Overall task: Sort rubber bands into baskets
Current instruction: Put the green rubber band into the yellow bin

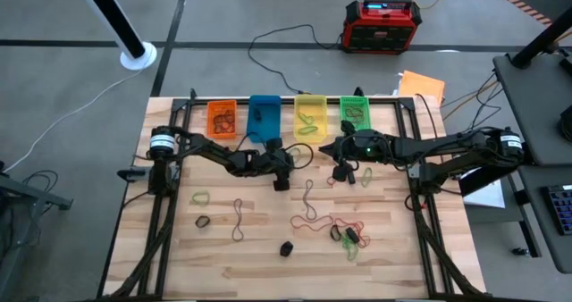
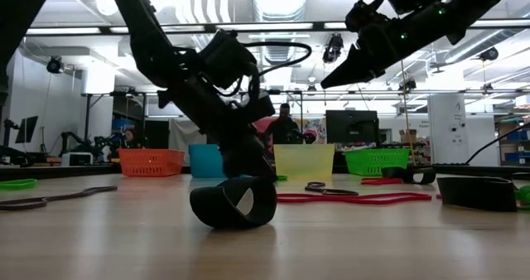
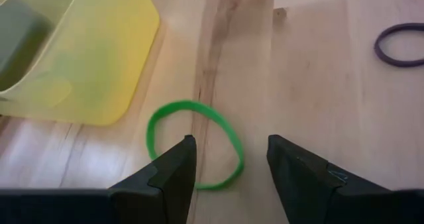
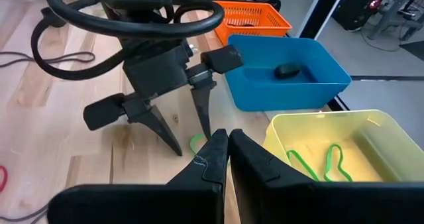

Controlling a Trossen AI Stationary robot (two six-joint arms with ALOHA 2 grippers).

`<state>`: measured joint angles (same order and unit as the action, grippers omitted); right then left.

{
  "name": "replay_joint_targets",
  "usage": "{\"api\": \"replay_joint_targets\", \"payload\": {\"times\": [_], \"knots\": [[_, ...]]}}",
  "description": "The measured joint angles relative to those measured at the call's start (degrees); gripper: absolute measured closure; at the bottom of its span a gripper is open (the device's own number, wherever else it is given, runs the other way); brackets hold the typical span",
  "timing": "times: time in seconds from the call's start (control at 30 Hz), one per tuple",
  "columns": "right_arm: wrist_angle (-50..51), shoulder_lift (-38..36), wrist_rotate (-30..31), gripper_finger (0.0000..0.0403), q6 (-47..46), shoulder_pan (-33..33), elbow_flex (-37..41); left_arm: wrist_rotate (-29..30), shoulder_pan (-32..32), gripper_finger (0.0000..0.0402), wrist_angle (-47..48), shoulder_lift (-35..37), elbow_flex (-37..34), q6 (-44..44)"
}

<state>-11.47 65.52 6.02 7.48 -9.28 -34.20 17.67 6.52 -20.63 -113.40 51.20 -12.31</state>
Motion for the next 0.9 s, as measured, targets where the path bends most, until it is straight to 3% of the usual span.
{"api": "replay_joint_targets", "payload": {"times": [0.23, 0.57, 0.9], "knots": [[0.03, 0.00, 0.00, 0.0394, -0.19, 0.01, 0.00, -0.43, 0.02, 0.0254, 0.54, 0.00, -0.09, 1.09], [0.16, 0.02, -0.02, 0.0394, -0.91, 0.03, 0.00, -1.74, -0.01, 0.0391, 1.11, -0.13, -0.20, 2.40], [0.22, 0.02, -0.57, 0.0394, -2.17, 0.32, 0.00, -3.46, -3.08, 0.0401, 2.15, 4.42, -0.66, 0.31]]}}
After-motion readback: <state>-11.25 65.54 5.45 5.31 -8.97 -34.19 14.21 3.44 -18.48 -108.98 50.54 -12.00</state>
